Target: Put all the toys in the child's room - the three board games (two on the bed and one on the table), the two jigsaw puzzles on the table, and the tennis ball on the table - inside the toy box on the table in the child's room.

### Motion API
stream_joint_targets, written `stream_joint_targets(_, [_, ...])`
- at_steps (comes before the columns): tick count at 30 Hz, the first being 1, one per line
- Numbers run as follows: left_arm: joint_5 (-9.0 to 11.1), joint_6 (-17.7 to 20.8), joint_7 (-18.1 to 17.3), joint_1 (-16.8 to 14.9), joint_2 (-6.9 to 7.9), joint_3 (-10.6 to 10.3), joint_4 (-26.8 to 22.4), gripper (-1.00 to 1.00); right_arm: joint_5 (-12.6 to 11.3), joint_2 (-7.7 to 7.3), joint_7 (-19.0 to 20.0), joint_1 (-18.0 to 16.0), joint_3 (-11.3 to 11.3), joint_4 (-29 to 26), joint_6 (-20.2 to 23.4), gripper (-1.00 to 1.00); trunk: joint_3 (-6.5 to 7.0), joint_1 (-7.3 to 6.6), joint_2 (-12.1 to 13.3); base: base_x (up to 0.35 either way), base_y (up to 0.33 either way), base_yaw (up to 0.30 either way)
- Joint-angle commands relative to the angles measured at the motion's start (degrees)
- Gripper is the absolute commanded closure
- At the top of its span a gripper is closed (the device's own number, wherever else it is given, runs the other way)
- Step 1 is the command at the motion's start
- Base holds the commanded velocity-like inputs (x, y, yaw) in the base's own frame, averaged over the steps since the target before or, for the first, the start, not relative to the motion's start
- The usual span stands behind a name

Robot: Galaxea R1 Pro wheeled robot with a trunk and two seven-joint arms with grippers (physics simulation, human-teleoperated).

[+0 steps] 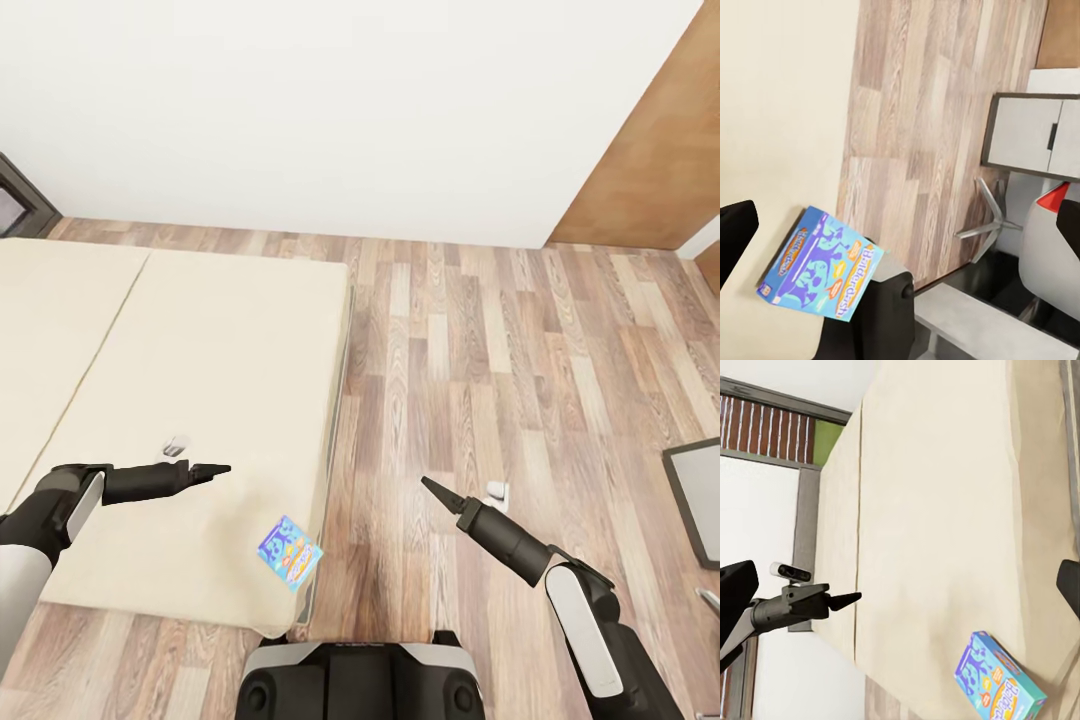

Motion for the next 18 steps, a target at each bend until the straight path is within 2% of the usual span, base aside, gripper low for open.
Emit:
stream_joint_targets(1, [0.19,0.42,-0.08,-0.02,0.01,0.01,0.01,-1.0,-0.33,-0.01,0.02,-0.03,-0.06,-0.02,0.43,-1.0,0.03,0.03,-0.08,0.0,0.0,0.0])
stream_joint_targets(18, [0.19,0.36,-0.08,-0.02,0.01,0.01,0.01,-1.0,-0.33,0.03,0.02,0.06,-0.06,-0.09,0.37,-1.0,1.66,0.03,-0.08,0.0,0.0,0.0])
